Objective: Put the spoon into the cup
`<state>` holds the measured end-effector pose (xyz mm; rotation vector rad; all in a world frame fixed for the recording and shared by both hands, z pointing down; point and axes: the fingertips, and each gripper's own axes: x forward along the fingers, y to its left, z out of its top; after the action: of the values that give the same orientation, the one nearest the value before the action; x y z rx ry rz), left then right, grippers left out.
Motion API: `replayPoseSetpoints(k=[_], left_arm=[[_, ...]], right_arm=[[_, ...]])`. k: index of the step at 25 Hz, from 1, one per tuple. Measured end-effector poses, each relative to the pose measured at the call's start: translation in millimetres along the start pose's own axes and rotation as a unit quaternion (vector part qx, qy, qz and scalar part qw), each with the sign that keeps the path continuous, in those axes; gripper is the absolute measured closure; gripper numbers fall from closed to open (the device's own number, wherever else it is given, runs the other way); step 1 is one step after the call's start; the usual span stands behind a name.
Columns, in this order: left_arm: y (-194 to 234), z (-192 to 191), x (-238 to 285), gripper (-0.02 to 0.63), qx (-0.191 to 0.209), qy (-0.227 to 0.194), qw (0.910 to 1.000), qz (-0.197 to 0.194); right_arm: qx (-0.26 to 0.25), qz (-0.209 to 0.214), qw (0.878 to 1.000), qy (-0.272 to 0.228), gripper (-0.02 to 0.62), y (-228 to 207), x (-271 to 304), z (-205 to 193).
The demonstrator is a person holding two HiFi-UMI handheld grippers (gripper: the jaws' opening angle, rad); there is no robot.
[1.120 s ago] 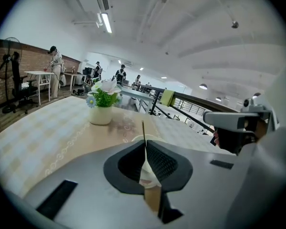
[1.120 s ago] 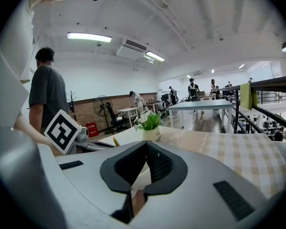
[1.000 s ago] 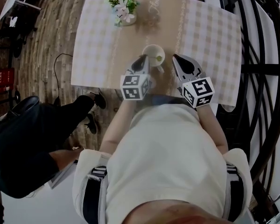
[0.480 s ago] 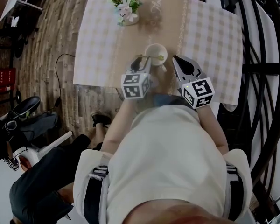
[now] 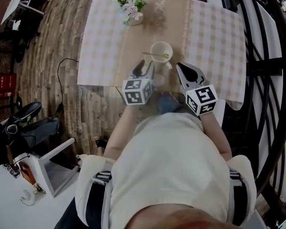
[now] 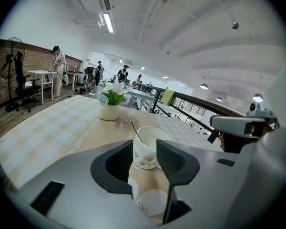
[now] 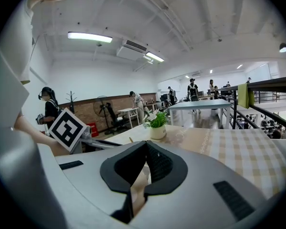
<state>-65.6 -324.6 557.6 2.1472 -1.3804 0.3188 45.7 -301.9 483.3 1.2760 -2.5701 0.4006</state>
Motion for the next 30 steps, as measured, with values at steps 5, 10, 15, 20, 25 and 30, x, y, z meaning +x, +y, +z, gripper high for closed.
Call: replayPoseSetpoints(k=[5,10,15,20,25,30], left_arm=[[-3.0,27.1,8.8,0.471,-0.011,-0.011,0.9999,0.002],[1.5,42.4,1.2,0.495,-0.015,-0.028,0.9995,-0.007],[-7.7,37.4,-31.7,0.528,-0.012,-0.037,0.9993,-0.001],[-10.2,23.3,-65.4,0.556,-0.011,-0.047,0.9988,0.006],[-11.9,7.4,-100.4,0.574,-0.006,-0.062,0.998,0.006],[-15.5,15.2,-122.3,0.586,-0.008,-0.078,0.9969,0.006]], right_arm=[[0.001,0.003,1.0,0.001,0.594,-14.7,9.9,16.2],[0.0,0.003,1.0,-0.003,0.594,-8.7,18.9,21.1],[-0.002,0.001,1.0,-0.01,0.594,11.8,-7.2,20.6],[-0.001,-0.002,1.0,-0.018,0.594,33.8,-28.9,11.6],[-0.007,-0.005,1.0,-0.027,0.594,58.1,-48.4,-1.2],[-0.015,-0.002,0.999,-0.034,0.594,66.3,-55.8,7.6]])
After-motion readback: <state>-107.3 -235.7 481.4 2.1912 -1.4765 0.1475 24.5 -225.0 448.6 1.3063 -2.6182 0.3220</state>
